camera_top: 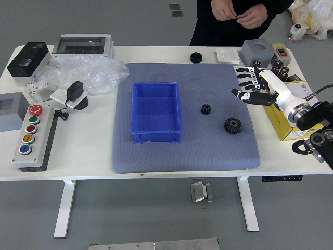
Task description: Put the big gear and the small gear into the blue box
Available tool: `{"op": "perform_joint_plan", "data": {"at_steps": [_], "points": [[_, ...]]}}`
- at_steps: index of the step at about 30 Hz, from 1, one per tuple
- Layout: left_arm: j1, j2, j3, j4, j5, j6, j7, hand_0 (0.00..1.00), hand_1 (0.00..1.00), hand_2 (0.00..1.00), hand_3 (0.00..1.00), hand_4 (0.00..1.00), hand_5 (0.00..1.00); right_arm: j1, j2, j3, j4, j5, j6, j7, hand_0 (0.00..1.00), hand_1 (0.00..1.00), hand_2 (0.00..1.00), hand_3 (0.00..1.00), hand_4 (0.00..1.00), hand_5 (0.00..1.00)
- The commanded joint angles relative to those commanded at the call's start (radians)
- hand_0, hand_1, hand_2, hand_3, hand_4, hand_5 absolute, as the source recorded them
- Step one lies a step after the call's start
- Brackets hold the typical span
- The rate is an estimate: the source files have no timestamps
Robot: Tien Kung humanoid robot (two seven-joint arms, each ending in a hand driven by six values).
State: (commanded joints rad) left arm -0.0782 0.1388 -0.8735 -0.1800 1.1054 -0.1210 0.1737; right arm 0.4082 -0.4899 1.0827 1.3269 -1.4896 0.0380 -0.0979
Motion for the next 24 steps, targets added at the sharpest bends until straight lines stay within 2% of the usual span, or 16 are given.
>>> {"op": "perform_joint_plan", "data": {"at_steps": [5, 6, 11, 12, 14, 17, 18, 20, 23, 24], "points": [[-0.001, 0.0, 0.0, 0.0, 0.0, 0.0, 0.0, 0.853, 0.823, 0.807, 0.828, 0.674, 0.307, 0.025, -0.012, -0.067, -0.014, -0.156, 0.014, -0.016, 0.711, 0.681, 0.769, 0.786, 0.705, 0.007], [-0.001, 0.0, 0.0, 0.0, 0.0, 0.0, 0.0, 0.853, 0.823, 0.807, 0.828, 0.675, 0.308, 0.031, -0.014, -0.081, -0.019, -0.198, 0.019, -0.019, 0.732, 0.703, 0.821, 0.855, 0.72, 0.023], [-0.002, 0.0, -0.001, 0.0, 0.0, 0.0, -0.001, 0.853, 0.823, 0.807, 0.828, 0.675, 0.308, 0.06, -0.027, -0.143, -0.045, -0.376, 0.054, -0.028, 0.732, 0.703, 0.821, 0.855, 0.72, 0.023], [-0.002, 0.0, -0.001, 0.0, 0.0, 0.0, -0.001, 0.853, 0.823, 0.807, 0.829, 0.675, 0.308, 0.066, -0.028, -0.153, -0.049, -0.412, 0.062, -0.029, 0.759, 0.747, 0.863, 0.902, 0.716, 0.022], [-0.002, 0.0, -0.001, 0.0, 0.0, 0.0, -0.001, 0.853, 0.823, 0.807, 0.829, 0.675, 0.308, 0.075, -0.03, -0.168, -0.056, -0.471, 0.078, -0.032, 0.759, 0.747, 0.863, 0.902, 0.716, 0.022], [-0.001, 0.0, -0.001, 0.0, 0.0, 0.0, -0.001, 0.853, 0.823, 0.807, 0.829, 0.675, 0.308, 0.088, -0.034, -0.189, -0.063, -0.551, 0.102, -0.034, 0.759, 0.747, 0.863, 0.902, 0.716, 0.022], [-0.002, 0.0, -0.001, 0.0, -0.001, 0.0, -0.001, 0.853, 0.823, 0.807, 0.828, 0.675, 0.309, 0.092, -0.035, -0.196, -0.065, -0.574, 0.11, -0.035, 0.789, 0.774, 0.903, 0.936, 0.737, 0.025], [-0.002, 0.0, -0.001, 0.0, -0.001, 0.0, -0.001, 0.853, 0.823, 0.807, 0.828, 0.675, 0.309, 0.099, -0.037, -0.208, -0.069, -0.616, 0.124, -0.038, 0.789, 0.774, 0.903, 0.936, 0.737, 0.025], [-0.002, 0.0, 0.0, 0.0, 0.0, 0.0, -0.001, 0.853, 0.823, 0.807, 0.828, 0.675, 0.309, 0.107, -0.039, -0.226, -0.076, -0.659, 0.142, -0.041, 0.789, 0.774, 0.903, 0.936, 0.737, 0.025], [-0.003, 0.0, 0.0, 0.0, 0.0, 0.0, -0.001, 0.853, 0.823, 0.807, 0.828, 0.675, 0.308, 0.11, -0.04, -0.233, -0.079, -0.667, 0.148, -0.042, 0.805, 0.799, 0.929, 0.963, 0.758, 0.037]]}}
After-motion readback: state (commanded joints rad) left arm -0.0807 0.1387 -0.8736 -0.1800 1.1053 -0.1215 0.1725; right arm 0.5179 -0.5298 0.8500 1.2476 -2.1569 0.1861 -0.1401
